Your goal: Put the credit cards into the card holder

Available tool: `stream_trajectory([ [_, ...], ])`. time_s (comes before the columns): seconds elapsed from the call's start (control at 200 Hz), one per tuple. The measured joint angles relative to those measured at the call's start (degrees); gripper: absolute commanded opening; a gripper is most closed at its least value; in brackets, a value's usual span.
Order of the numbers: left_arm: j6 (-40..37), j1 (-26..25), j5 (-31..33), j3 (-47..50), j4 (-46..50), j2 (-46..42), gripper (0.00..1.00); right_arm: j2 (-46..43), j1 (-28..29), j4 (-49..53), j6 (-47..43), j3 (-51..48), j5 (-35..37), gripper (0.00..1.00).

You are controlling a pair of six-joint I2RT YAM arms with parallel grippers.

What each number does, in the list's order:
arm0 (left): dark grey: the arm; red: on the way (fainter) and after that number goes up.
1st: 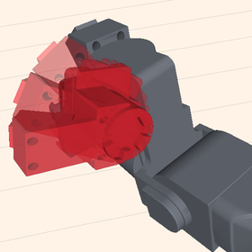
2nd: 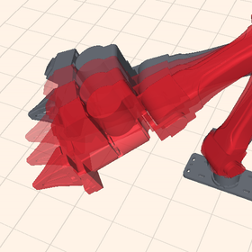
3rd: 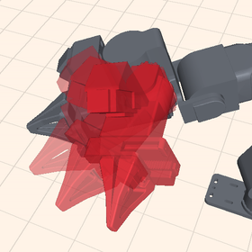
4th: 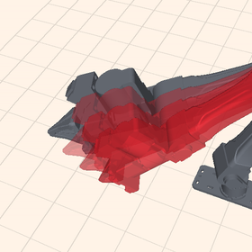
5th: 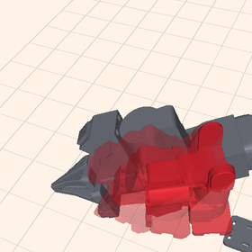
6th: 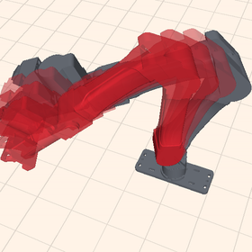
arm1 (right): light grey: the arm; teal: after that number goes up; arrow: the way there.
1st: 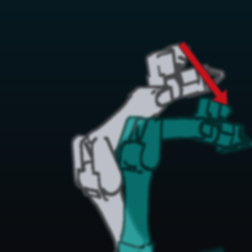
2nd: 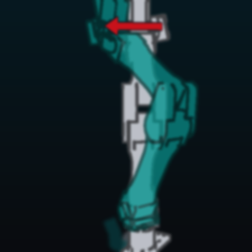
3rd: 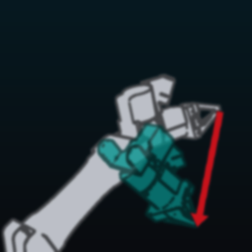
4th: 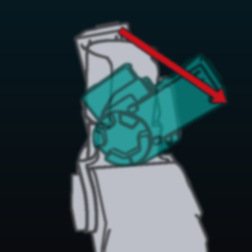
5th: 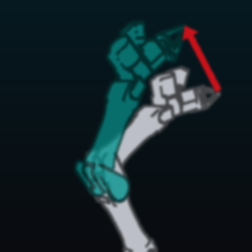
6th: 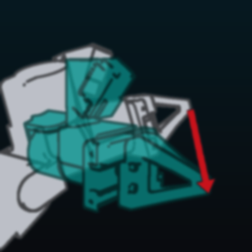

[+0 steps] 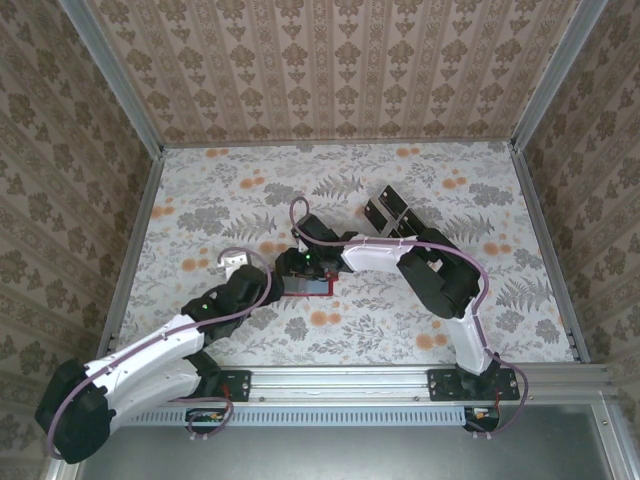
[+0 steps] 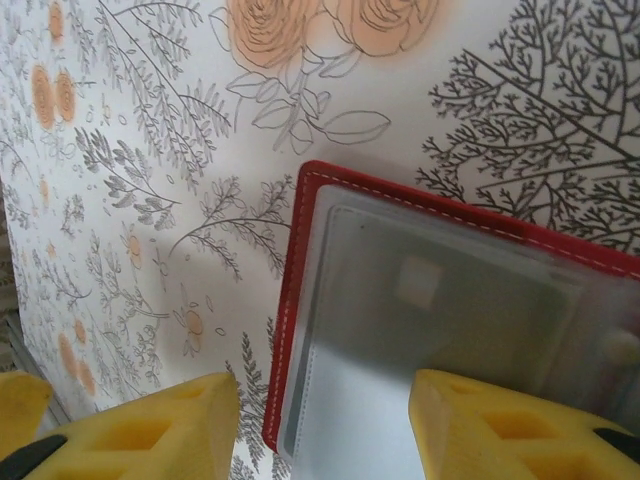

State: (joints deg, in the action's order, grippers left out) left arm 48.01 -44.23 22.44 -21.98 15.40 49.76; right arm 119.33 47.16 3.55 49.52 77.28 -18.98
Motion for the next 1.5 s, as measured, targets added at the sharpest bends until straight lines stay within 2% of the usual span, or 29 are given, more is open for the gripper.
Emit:
stream_trajectory([
  [0.345, 0.0, 2.8, -2.9, 0.5, -0.9, 3.9, 1.0, -1.1, -0.5, 3.6, -3.7, 1.6, 0.1, 0.52],
  [0.55, -1.9, 6.5, -7.4, -0.6, -2.2, 11.7, 1.0, -12.7, -4.4, 12.6, -11.0, 1.6, 2.7, 0.51],
  [0.695, -4.2, 8.4, -10.3, -3.7, -3.6, 16.9, 1.0, -20.5, -10.3, 21.6, -18.9, 2.0, 9.1, 0.5],
  [0.895, -5.8, 9.1, -12.3, -6.6, -5.2, 19.3, 1.0, -22.6, -16.4, 33.6, -28.8, 2.1, 21.2, 0.46],
  [1.08, -6.5, 9.1, -12.9, -7.6, -5.3, 19.3, 1.0, -22.6, -17.3, 40.6, -35.2, 2.1, 31.3, 0.38],
  [1.2, -6.7, 9.1, -12.9, -8.1, -5.0, 19.3, 1.0, -22.6, -17.3, 43.0, -38.2, 1.7, 36.3, 0.36],
  [1.5, -6.7, 9.1, -13.1, -9.7, -4.9, 20.4, 1.0, -20.0, -17.8, 44.5, -40.8, -0.3, 40.9, 0.34],
])
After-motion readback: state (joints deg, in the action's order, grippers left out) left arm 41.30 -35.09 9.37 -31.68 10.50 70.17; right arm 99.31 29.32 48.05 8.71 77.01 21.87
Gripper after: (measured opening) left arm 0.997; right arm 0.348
